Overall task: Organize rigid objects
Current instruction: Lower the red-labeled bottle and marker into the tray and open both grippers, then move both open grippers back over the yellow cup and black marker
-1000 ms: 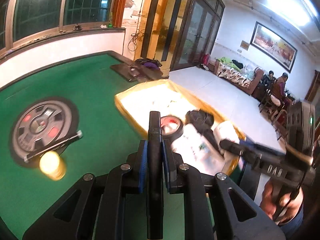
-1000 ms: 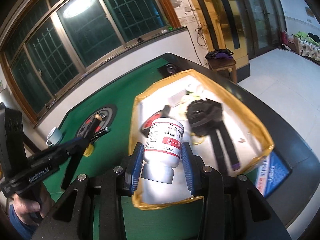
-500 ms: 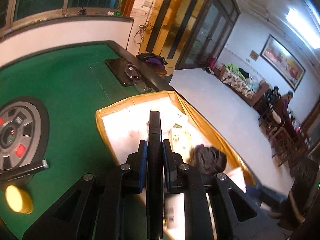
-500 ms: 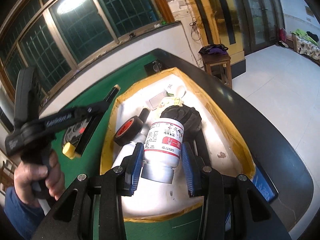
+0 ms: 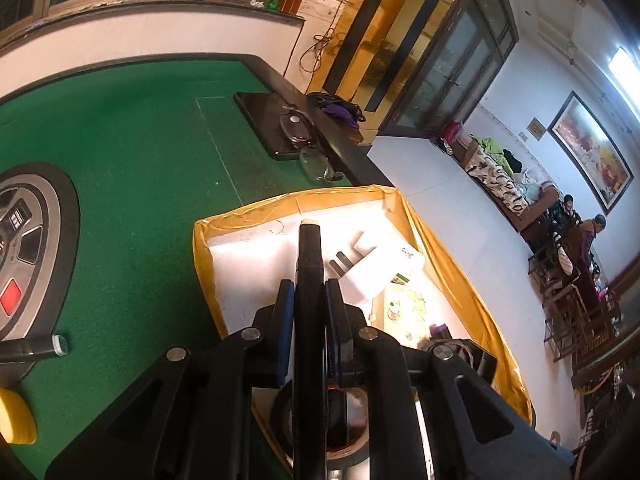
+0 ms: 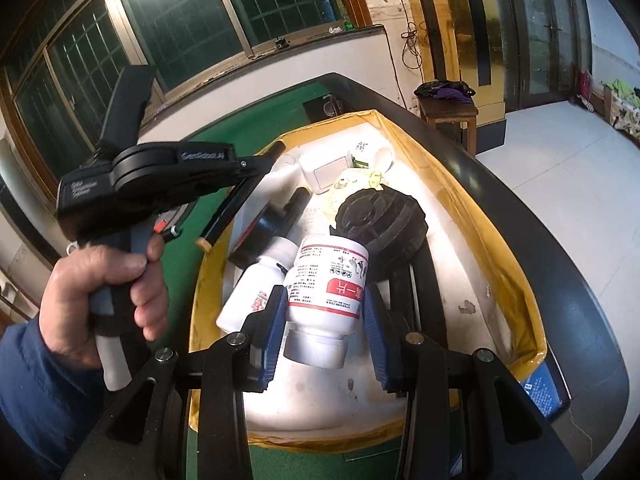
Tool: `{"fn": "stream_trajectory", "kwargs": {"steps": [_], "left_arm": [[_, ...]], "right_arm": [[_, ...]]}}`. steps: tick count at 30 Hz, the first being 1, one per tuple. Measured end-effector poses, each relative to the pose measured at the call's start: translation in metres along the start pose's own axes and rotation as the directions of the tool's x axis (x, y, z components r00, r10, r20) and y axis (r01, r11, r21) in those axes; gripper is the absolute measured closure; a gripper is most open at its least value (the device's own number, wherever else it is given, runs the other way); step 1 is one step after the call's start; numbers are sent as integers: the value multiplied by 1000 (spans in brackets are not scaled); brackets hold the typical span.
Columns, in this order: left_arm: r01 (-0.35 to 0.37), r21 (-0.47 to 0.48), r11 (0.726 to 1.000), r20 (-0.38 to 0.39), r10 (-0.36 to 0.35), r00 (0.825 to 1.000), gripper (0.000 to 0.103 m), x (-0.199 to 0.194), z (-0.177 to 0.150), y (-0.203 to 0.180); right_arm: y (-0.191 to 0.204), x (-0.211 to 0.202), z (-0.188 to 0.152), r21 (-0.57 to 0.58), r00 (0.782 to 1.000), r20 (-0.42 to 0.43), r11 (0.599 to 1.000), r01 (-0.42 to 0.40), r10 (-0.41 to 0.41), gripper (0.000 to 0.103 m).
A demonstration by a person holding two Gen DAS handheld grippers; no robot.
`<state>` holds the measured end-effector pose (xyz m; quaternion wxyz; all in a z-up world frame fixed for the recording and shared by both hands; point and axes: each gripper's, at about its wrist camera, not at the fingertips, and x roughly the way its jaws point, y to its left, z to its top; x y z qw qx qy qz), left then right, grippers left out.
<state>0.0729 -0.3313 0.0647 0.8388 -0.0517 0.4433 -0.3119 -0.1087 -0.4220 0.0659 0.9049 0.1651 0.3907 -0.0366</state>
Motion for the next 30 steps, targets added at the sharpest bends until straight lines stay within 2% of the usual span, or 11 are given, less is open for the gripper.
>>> {"fn": "stream_trajectory", "kwargs": {"steps": [4,11,15,18,20,22,30], "left_arm": [[-1,-5,1000,-21,1,1000,91,5,-1,3],[1,20,1000,-50,0,999,91,9,-7,5],[7,25,1000,-39,-6,999,89,3,-11,6],[36,15,999,-40,-35,999,83,-3,-14,8],[53,17,998,-37,-52,998,68,-10,-15,7],[67,30,997,-24,-66,998,63,-19,-16,4],[132,89,987,19,-134,991,63,-68,-21,1]], "right_arm": [[-2,1,-4,-6,999,-16,999,36,-36,69],[-1,0,-4,-18,999,-15,999,49,-49,69],[1,-1,-3,-28,998,-22,998,52,-52,69],[4,-4,-5,-38,997,-13,997,70,-70,66],[4,-6,-5,-35,996,-7,996,86,-86,61],[5,-12,-6,-29,996,10,996,89,-89,58],[9,-36,-4,16,994,59,995,94,-95,58]]}}
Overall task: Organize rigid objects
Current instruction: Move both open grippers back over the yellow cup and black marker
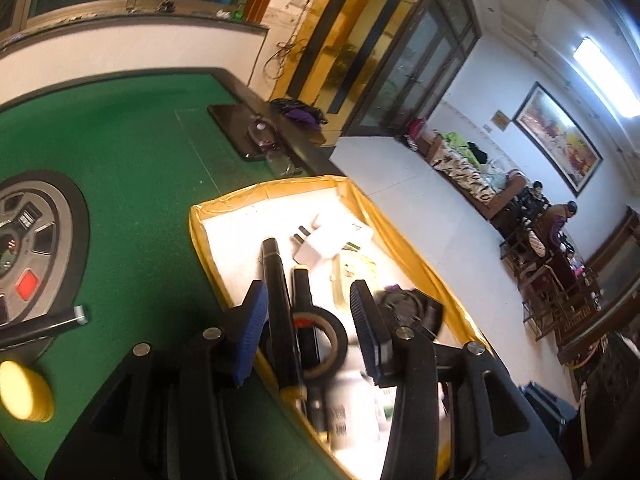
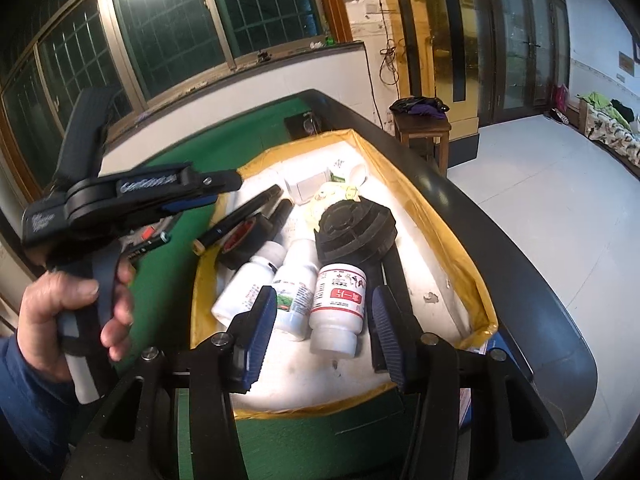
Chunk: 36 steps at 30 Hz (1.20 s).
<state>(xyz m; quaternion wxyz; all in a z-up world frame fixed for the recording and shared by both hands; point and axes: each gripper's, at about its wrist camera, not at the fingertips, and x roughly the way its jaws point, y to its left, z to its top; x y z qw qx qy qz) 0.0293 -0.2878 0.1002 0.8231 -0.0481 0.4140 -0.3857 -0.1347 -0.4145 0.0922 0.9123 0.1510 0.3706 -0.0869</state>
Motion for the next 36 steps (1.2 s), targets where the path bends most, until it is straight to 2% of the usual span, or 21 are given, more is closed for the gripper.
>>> {"fn": "stream_trajectory", "kwargs": {"steps": [4,7,11,13,15,18,21,28,30,35,36], "left_arm": [[21,48,999,16,-22,1000,63,-35,-7,7],[30,80,996,24,-32,999,62,-64,-14,26],[-61,115,992,20,59,998,62,-92,-22,71],[-115,86,990,17,114,993,63,-99,-21,105],[-129,10,992,-1,129,992,63,-100,-19,140],[-190,-40,981,-19,189,982,63,-93,-17,172],[-198,-94,976,-30,196,980,63,-84,-19,196],[-146,-103,984,-51,141,989,63,-60,-21,207],[-128,-106,986,-79,120,990,63,-45,-18,208],[-120,-33,992,-112,115,987,63,-32,-19,195],[-98,-29,995,-132,93,987,63,-34,-22,190]], "right_arm": [[5,-17,0,22,999,38,1000,-21,20,58],[15,-28,-3,20,997,53,998,-55,54,58],[34,-27,-6,-6,995,46,996,-84,84,58],[46,-20,-8,-15,994,34,994,-105,105,58],[58,-12,-10,-24,992,18,992,-123,123,58],[76,0,-15,-43,989,-14,988,-145,145,58],[90,4,-23,-73,988,-33,985,-153,151,58],[98,7,-28,-89,989,-59,986,-142,137,58],[99,9,-28,-78,989,-60,987,-139,135,58],[104,12,-30,-74,985,-75,985,-158,153,58],[106,13,-30,-75,985,-78,984,-161,155,58]]}}
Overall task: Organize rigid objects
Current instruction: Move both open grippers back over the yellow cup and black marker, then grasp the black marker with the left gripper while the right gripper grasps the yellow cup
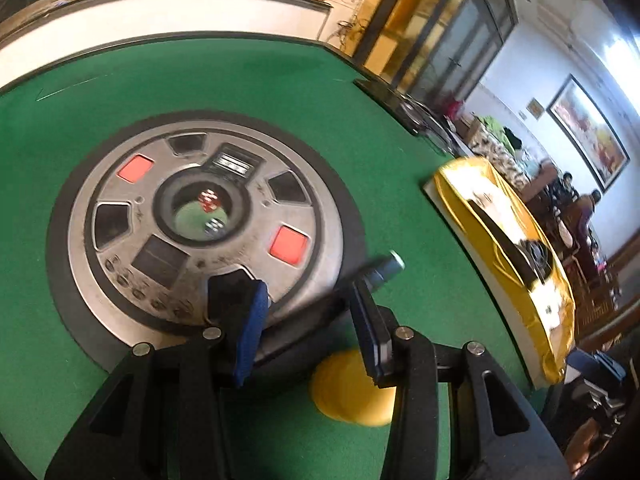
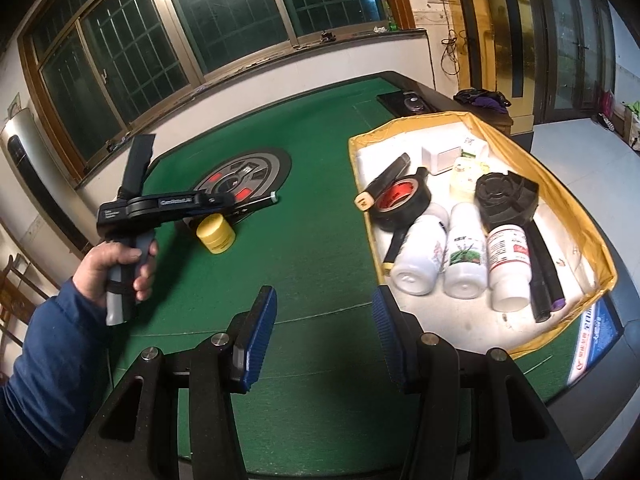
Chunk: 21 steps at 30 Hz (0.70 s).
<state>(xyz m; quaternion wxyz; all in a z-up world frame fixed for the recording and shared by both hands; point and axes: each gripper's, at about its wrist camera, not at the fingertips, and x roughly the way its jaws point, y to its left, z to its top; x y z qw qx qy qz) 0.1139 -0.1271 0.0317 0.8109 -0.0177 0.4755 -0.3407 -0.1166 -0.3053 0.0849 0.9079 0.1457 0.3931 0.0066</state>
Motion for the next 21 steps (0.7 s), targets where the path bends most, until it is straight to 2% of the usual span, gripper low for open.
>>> {"fn": "stream_trajectory", "kwargs": {"steps": [3,5,7,10,12,14,16,18,20,21], "left_arm": [[59,-19,998,-45,-59,997,63,-7,-15,-10],[60,20,998,-61,-58,996,62,-10,-25,-21],[65,19,998,-63,-64,996,63,-13,-29,-27],[47,15,999,-62,-46,997,63,-11,-22,-26],[48,11,999,-91,-47,995,63,-1,-16,-26],[25,64,998,-94,-19,995,63,4,-14,-36],[-26,149,989,-90,39,995,63,10,-13,-50],[-53,237,970,-93,77,993,63,16,-15,-64],[-111,277,954,-78,137,987,82,18,-17,-67],[-128,267,955,-76,154,985,82,16,-15,-62]], "right_arm": [[4,4,0,-10,1000,-10,1000,-8,7,58],[7,8,1,-18,1000,-18,1000,-14,14,58],[10,13,2,-23,999,-21,999,-29,29,58],[17,23,2,-25,998,-39,998,-54,53,58],[20,27,1,-19,997,-49,998,-63,62,58],[24,30,-2,-23,996,-55,997,-72,70,58],[27,32,-4,-31,996,-60,997,-64,63,58],[30,35,-5,-36,996,-66,997,-62,60,58],[31,37,-6,-41,996,-72,998,-56,53,58],[32,38,-6,-41,996,-73,998,-56,53,58]]}}
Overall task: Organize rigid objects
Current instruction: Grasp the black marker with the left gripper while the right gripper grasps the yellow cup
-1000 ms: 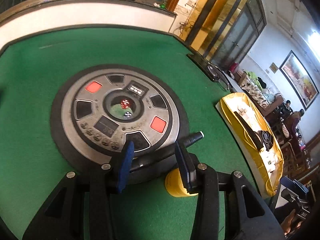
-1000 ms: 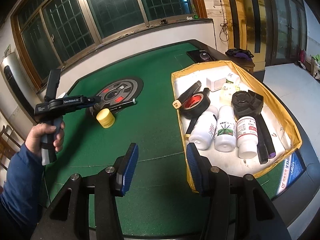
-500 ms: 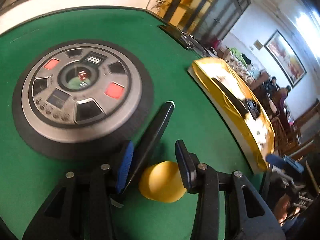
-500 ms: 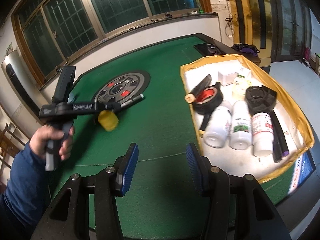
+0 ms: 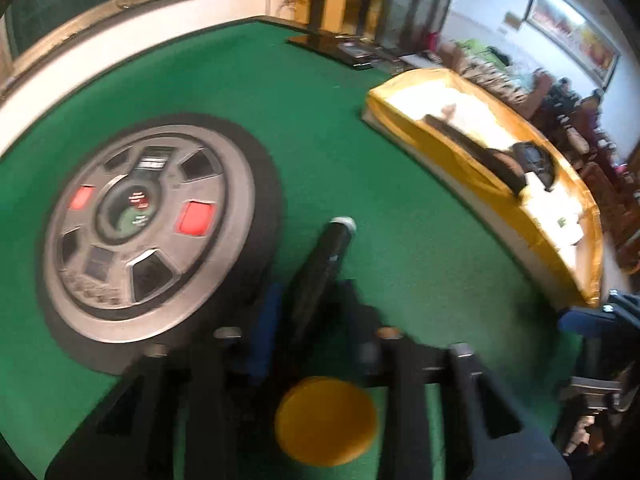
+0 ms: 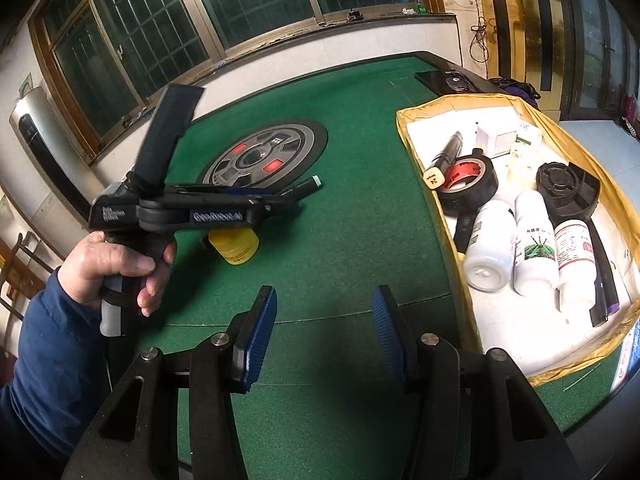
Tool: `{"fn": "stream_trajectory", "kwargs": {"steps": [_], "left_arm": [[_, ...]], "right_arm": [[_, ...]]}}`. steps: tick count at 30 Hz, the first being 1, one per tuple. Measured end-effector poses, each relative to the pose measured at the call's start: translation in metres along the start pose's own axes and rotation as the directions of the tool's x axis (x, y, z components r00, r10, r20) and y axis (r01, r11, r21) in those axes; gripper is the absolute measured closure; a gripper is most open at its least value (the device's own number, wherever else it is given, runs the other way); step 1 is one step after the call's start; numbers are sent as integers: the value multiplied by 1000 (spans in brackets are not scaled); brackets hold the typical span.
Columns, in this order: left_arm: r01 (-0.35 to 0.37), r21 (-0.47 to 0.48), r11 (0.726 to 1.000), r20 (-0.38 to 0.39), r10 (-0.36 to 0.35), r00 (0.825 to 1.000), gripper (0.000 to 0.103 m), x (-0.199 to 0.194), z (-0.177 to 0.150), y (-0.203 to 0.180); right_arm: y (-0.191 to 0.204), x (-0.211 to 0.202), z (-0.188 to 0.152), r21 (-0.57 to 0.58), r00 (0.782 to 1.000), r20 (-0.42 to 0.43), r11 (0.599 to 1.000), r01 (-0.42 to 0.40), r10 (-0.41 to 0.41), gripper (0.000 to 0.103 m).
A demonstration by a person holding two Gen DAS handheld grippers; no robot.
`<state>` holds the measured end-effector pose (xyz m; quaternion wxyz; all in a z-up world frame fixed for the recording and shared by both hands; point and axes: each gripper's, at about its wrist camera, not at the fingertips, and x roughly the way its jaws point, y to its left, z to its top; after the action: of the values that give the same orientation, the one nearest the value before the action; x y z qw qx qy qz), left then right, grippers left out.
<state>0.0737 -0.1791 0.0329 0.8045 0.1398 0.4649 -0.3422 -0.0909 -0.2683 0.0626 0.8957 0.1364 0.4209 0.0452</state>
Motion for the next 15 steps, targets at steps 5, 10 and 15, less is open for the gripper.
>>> {"fn": "stream_trajectory", "kwargs": {"steps": [5,10,15], "left_arm": [[44,-182,982,23,-40,999,89,-19,-26,46],[39,-310,950,83,-14,996,89,-49,-78,63],[43,-338,940,124,-1,992,89,-53,-89,64]], "right_arm": [[8,6,1,-15,1000,-5,1000,5,-5,58],[34,18,13,-110,1000,-12,994,-17,15,58],[69,52,27,-213,999,-32,976,-41,35,58]]}}
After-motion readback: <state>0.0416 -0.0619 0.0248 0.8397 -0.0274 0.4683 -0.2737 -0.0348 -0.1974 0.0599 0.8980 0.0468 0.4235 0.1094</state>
